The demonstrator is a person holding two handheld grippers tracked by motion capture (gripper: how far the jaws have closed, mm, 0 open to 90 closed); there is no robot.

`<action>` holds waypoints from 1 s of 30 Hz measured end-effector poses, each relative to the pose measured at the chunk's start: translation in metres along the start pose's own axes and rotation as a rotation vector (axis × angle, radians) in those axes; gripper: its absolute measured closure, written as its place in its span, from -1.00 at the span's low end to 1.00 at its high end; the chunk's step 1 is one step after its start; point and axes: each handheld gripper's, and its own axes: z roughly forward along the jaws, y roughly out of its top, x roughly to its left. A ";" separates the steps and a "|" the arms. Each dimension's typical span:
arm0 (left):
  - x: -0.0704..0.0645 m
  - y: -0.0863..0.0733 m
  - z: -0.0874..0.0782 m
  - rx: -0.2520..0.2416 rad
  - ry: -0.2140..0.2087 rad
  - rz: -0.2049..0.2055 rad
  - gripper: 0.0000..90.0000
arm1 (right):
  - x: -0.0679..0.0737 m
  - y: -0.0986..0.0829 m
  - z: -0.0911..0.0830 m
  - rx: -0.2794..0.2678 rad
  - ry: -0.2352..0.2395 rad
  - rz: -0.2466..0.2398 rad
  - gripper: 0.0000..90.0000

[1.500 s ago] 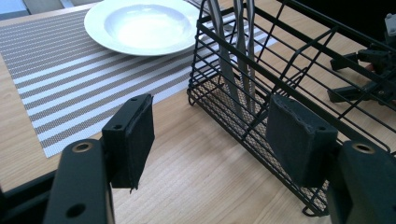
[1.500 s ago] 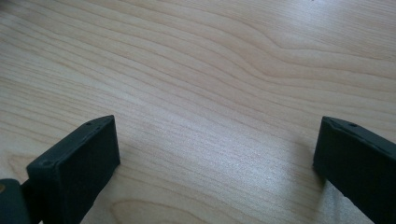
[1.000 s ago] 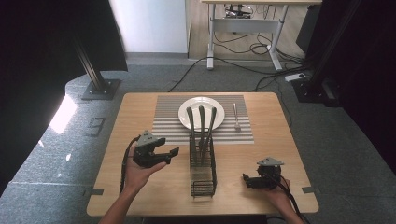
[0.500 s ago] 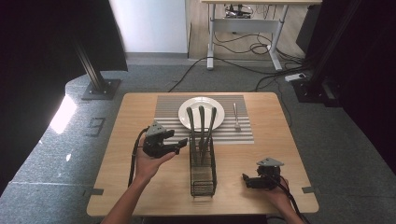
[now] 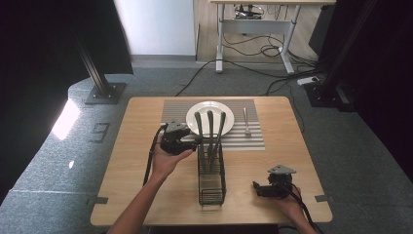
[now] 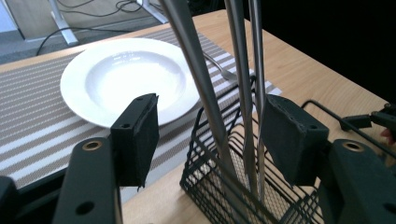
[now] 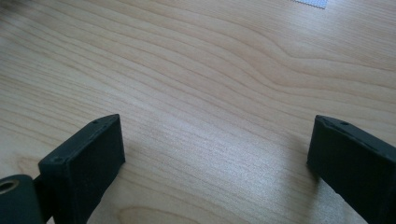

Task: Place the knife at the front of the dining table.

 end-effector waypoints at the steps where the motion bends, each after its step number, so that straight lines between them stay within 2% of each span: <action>1: 0.001 0.001 0.002 0.002 0.002 0.000 -0.14 | 0.000 0.000 0.000 0.000 0.000 0.000 -0.91; 7: 0.002 0.006 0.016 0.001 0.004 -0.011 -0.03 | 0.000 0.000 0.000 -0.003 0.000 -0.004 -0.90; 12: 0.006 0.005 0.025 0.005 -0.005 -0.022 0.16 | 0.000 0.000 0.000 -0.004 0.002 -0.006 -0.90; 15: 0.011 0.005 0.028 -0.014 -0.036 -0.061 0.25 | 0.000 0.000 0.000 -0.005 0.003 -0.007 -0.89; 22: 0.015 0.005 0.031 -0.029 -0.080 -0.077 0.55 | 0.000 0.000 0.000 -0.006 0.003 -0.009 -0.89; 25: 0.018 0.005 0.033 -0.033 -0.122 -0.099 0.70 | 0.000 0.000 0.000 -0.005 0.003 -0.009 -0.89; 28: 0.020 0.005 0.033 -0.031 -0.141 -0.102 0.74 | 0.000 0.000 0.000 -0.005 0.004 -0.008 -0.89; 30: 0.024 0.005 0.033 -0.032 -0.166 -0.122 0.76 | 0.000 0.000 0.000 -0.006 0.003 -0.009 -0.89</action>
